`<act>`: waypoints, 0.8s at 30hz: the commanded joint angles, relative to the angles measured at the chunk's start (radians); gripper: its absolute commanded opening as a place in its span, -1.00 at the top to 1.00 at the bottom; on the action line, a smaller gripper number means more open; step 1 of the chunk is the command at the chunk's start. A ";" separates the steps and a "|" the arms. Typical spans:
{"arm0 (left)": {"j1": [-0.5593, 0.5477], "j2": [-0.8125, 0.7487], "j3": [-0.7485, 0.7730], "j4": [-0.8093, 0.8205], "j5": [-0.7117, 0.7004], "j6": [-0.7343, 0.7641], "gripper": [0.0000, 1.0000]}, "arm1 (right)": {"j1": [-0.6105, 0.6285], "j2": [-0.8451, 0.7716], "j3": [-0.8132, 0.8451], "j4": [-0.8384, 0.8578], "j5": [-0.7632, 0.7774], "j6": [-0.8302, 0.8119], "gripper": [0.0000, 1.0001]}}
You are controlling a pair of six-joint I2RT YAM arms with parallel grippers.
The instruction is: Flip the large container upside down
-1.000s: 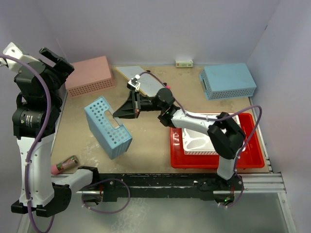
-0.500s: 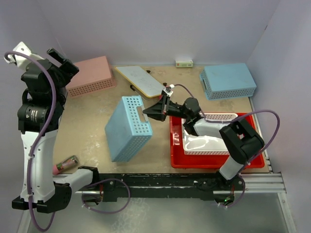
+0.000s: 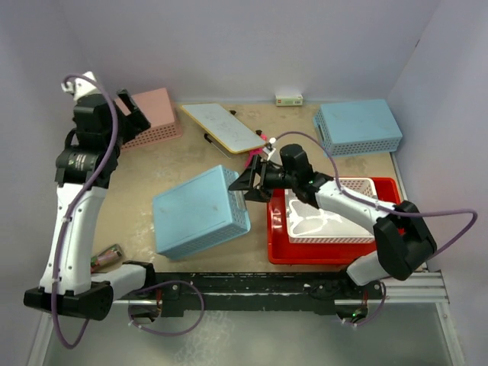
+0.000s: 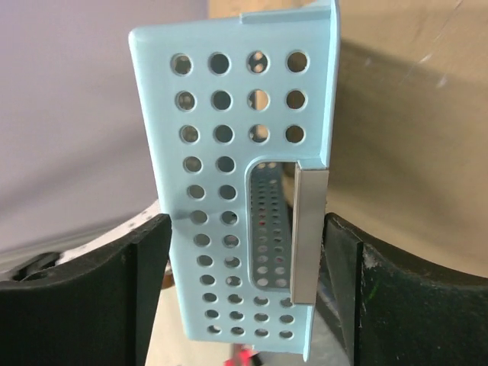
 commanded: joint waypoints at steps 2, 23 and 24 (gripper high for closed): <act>0.002 0.028 -0.125 0.018 0.207 0.127 -0.68 | 0.002 -0.035 0.215 -0.495 0.238 -0.393 -0.72; -0.868 0.098 -0.325 -0.144 -0.287 0.011 -0.68 | -0.012 -0.207 0.423 -0.999 1.054 -0.602 -1.00; -0.935 0.125 -0.329 -0.156 -0.323 -0.013 -0.68 | -0.023 -0.224 0.436 -1.024 1.127 -0.597 -1.00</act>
